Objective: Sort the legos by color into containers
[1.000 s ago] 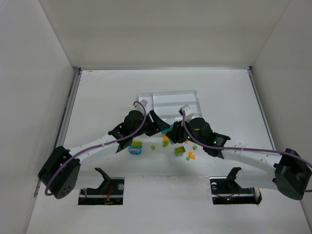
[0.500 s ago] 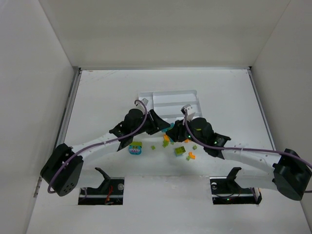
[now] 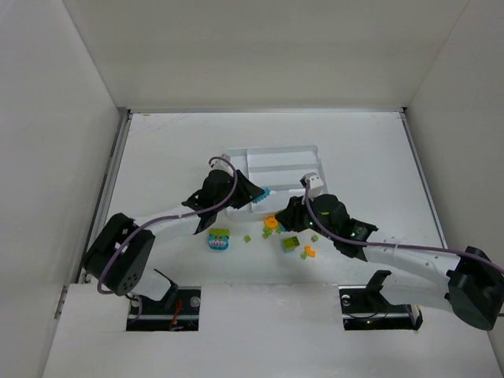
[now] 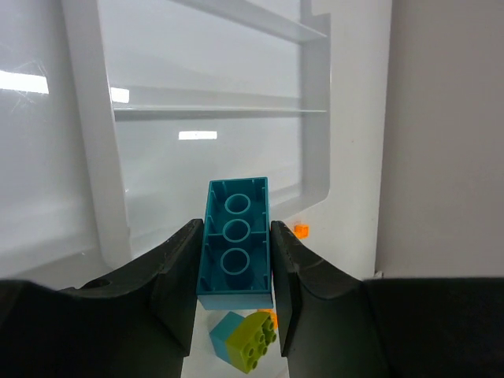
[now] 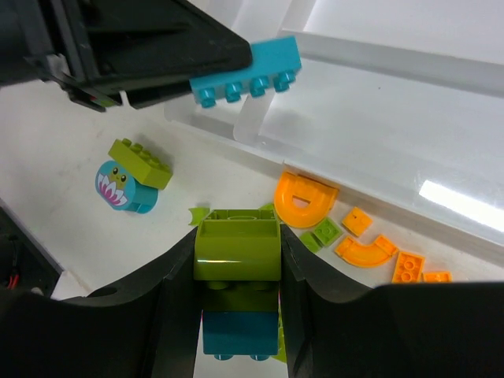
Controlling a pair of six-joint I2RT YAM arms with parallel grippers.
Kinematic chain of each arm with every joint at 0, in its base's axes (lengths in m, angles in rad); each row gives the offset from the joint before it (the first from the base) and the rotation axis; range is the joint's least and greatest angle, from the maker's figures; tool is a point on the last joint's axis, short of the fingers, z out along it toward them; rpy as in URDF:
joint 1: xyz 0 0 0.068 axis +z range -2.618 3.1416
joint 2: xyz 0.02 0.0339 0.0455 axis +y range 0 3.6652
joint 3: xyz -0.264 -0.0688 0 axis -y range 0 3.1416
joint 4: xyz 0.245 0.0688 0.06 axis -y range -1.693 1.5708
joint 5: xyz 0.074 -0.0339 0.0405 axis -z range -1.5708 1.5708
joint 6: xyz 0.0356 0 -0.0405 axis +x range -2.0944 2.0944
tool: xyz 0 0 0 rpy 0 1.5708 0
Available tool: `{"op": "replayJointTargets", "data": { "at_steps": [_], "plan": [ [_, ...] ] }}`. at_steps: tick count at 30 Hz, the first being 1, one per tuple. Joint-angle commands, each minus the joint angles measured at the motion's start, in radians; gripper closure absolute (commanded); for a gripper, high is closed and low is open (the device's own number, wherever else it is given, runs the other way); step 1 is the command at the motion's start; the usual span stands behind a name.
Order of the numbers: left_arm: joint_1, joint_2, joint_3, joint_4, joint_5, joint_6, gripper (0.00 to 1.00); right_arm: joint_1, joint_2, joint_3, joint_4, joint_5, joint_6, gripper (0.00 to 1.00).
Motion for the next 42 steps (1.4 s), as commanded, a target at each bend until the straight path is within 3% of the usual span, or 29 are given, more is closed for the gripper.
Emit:
{"op": "replayJointTargets", "data": {
  "at_steps": [1, 6, 11, 15, 18, 23, 26, 36, 42],
  "plan": [
    [-0.033, 0.04, 0.066, 0.065, 0.001, 0.049, 0.83, -0.01, -0.028, -0.001, 0.022, 0.042, 0.018, 0.77],
    [-0.036, 0.13, 0.095, 0.094, 0.033, 0.031, 0.77, -0.01, -0.039, -0.004, 0.022, 0.056, 0.023, 0.77],
    [-0.046, 0.147, 0.102, 0.093, 0.007, 0.034, 0.47, -0.011, -0.044, -0.006, 0.022, 0.071, 0.03, 0.77],
    [-0.039, 0.097, 0.081, 0.093, -0.022, 0.046, 0.36, -0.021, -0.018, 0.005, 0.033, 0.076, 0.05, 0.77],
    [-0.036, 0.04, 0.053, 0.096, -0.031, 0.047, 0.38, -0.037, 0.008, 0.026, 0.033, 0.094, 0.082, 0.77],
    [-0.062, -0.102, -0.052, 0.107, -0.066, 0.042, 0.53, -0.085, 0.051, 0.077, 0.036, 0.134, 0.182, 0.78],
    [-0.107, -0.204, -0.117, 0.108, -0.103, 0.05, 0.56, -0.111, 0.079, 0.111, 0.038, 0.163, 0.237, 0.79],
    [-0.248, -0.235, -0.143, 0.146, -0.209, 0.062, 0.48, -0.116, 0.183, 0.235, 0.015, 0.314, 0.375, 0.8],
    [-0.306, -0.192, -0.149, 0.257, -0.373, 0.115, 0.44, -0.105, 0.211, 0.275, -0.028, 0.32, 0.489, 0.8]
  ]
}}
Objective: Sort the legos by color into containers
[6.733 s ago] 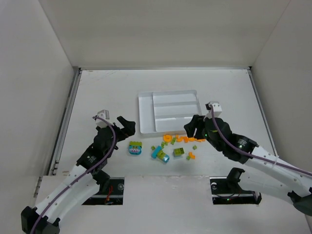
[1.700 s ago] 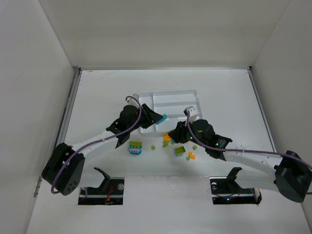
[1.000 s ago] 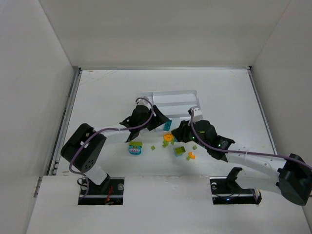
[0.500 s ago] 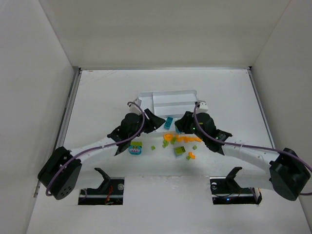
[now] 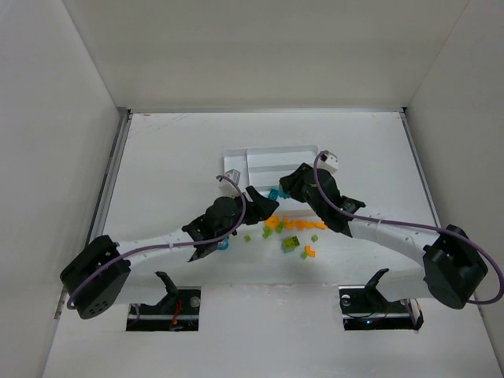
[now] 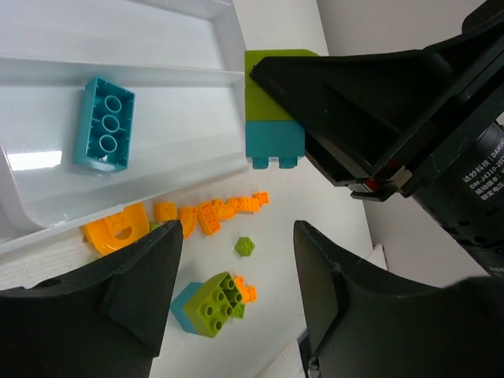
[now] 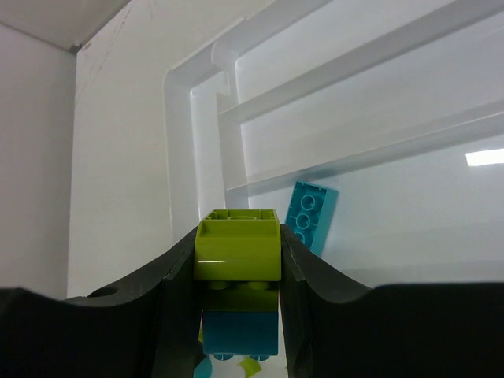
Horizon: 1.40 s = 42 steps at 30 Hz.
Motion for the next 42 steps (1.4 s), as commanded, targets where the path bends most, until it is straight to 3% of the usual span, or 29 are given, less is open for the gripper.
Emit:
{"op": "replayJointTargets", "data": {
  "at_steps": [1, 10, 36, 42],
  "plan": [
    [-0.032, 0.017, -0.009, 0.153, -0.133, 0.054, 0.44, 0.015, 0.004, 0.06, -0.012, 0.036, 0.096, 0.8],
    [-0.098, 0.084, -0.012, 0.306, -0.277, 0.132, 0.45, 0.018, -0.007, 0.062, -0.02, 0.008, 0.191, 0.8],
    [-0.204, 0.234, 0.011, 0.54, -0.459, 0.244, 0.51, 0.036, 0.01, 0.002, 0.027, -0.037, 0.291, 0.81],
    [-0.208, 0.259, 0.034, 0.549, -0.524, 0.269, 0.6, 0.039, -0.002, -0.004, 0.035, -0.044, 0.301, 0.81]
  ]
}}
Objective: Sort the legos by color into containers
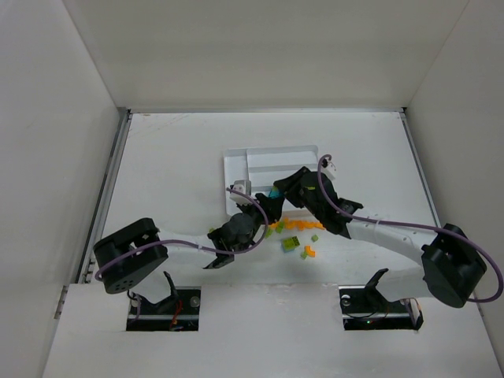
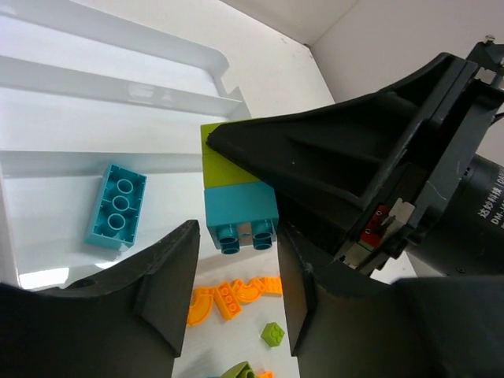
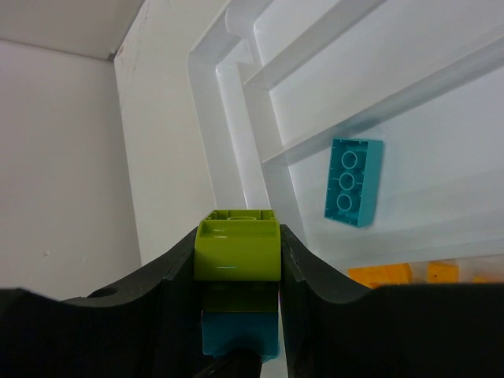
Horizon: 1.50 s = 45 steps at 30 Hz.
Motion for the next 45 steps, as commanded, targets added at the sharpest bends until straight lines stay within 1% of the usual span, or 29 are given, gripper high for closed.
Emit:
{"op": "replayJointTargets", "data": {
  "at_steps": [1, 4, 7, 10, 13, 21, 25, 28, 31, 35, 43, 45],
  "plan": [
    [-0.009, 0.005, 0.043, 0.092, -0.067, 0.042, 0.64, 0.01, -0.014, -0.003, 0.062, -0.009, 0.022, 0.81],
    [-0.018, 0.013, 0.048, 0.119, -0.081, 0.059, 0.73, 0.01, -0.014, -0.012, 0.073, -0.017, 0.027, 0.81],
    [-0.021, 0.019, 0.049, 0.121, -0.086, 0.066, 0.77, 0.01, -0.014, -0.02, 0.091, -0.032, 0.031, 0.81],
    [-0.024, 0.014, 0.051, 0.106, -0.08, 0.076, 0.88, 0.01, -0.015, -0.024, 0.094, -0.034, 0.031, 0.81],
    [-0.046, -0.018, 0.033, 0.077, -0.075, 0.097, 0.92, -0.007, -0.038, -0.041, 0.093, -0.032, 0.021, 0.81],
    [-0.116, -0.185, -0.065, -0.071, -0.072, 0.09, 0.92, -0.108, -0.113, -0.079, 0.085, -0.046, -0.041, 0.81],
    [-0.115, -0.239, -0.089, -0.131, -0.072, 0.071, 0.92, -0.128, -0.118, -0.093, 0.091, -0.048, -0.051, 0.81],
    [-0.097, -0.239, -0.087, -0.134, -0.063, 0.063, 0.9, -0.139, -0.122, -0.098, 0.093, -0.048, -0.07, 0.81],
    [-0.052, -0.193, -0.052, -0.138, -0.011, 0.053, 0.87, -0.148, -0.148, -0.113, 0.077, -0.022, -0.11, 0.81],
    [-0.003, -0.074, 0.011, -0.129, 0.058, 0.03, 0.86, -0.168, -0.199, -0.136, 0.039, -0.002, -0.162, 0.81],
    [0.106, 0.14, 0.161, -0.14, 0.247, -0.088, 0.83, -0.18, -0.254, -0.179, -0.009, 0.003, -0.252, 0.81],
    [0.126, 0.181, 0.187, -0.143, 0.285, -0.111, 0.8, -0.18, -0.26, -0.19, -0.009, 0.0, -0.26, 0.8]
  ]
}}
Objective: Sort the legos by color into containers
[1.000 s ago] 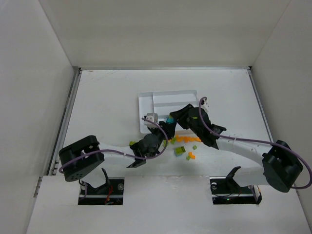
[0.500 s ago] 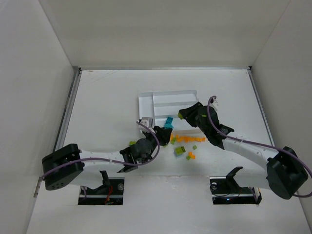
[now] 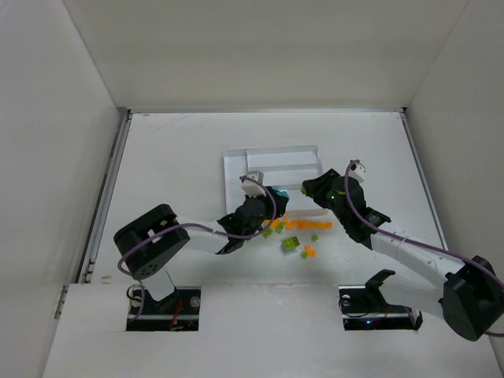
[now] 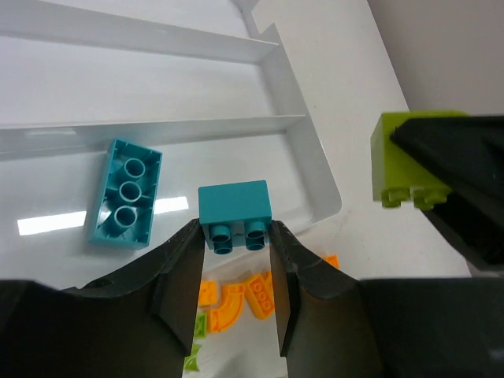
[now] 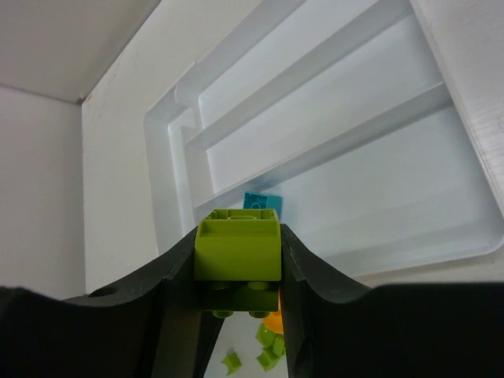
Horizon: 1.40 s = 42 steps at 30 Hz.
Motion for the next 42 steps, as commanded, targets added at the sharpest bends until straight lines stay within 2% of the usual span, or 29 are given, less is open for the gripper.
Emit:
{"op": "replayJointTargets", "data": {
  "at_steps": [1, 8, 10, 18, 23, 31, 35, 42],
  "plan": [
    [0.029, 0.034, 0.064, 0.023, 0.105, -0.064, 0.77, -0.001, -0.02, -0.019, 0.003, 0.015, -0.053, 0.8],
    [0.054, -0.003, 0.054, 0.017, 0.148, -0.087, 0.45, -0.001, -0.022, -0.03, 0.037, -0.065, -0.085, 0.8],
    [0.051, -0.044, 0.035, 0.011, 0.153, -0.099, 0.41, -0.009, -0.025, -0.03, 0.066, -0.114, -0.083, 0.8],
    [0.005, -0.231, -0.081, 0.029, 0.183, -0.163, 0.43, -0.044, -0.017, -0.027, 0.146, -0.268, -0.033, 0.78],
    [-0.03, -0.285, -0.124, 0.077, 0.171, -0.145, 0.42, -0.038, 0.007, -0.03, 0.209, -0.306, 0.027, 0.78],
    [-0.052, -0.299, -0.126, 0.12, 0.076, -0.047, 0.41, 0.014, 0.034, -0.013, 0.2, -0.242, 0.173, 0.8],
    [-0.085, -0.282, -0.106, 0.16, 0.024, 0.039, 0.46, 0.056, 0.043, 0.003, 0.175, -0.2, 0.248, 0.81],
    [-0.17, -0.262, -0.069, 0.163, -0.148, 0.197, 0.49, 0.131, 0.049, 0.063, 0.103, -0.124, 0.283, 0.81]
  ]
}}
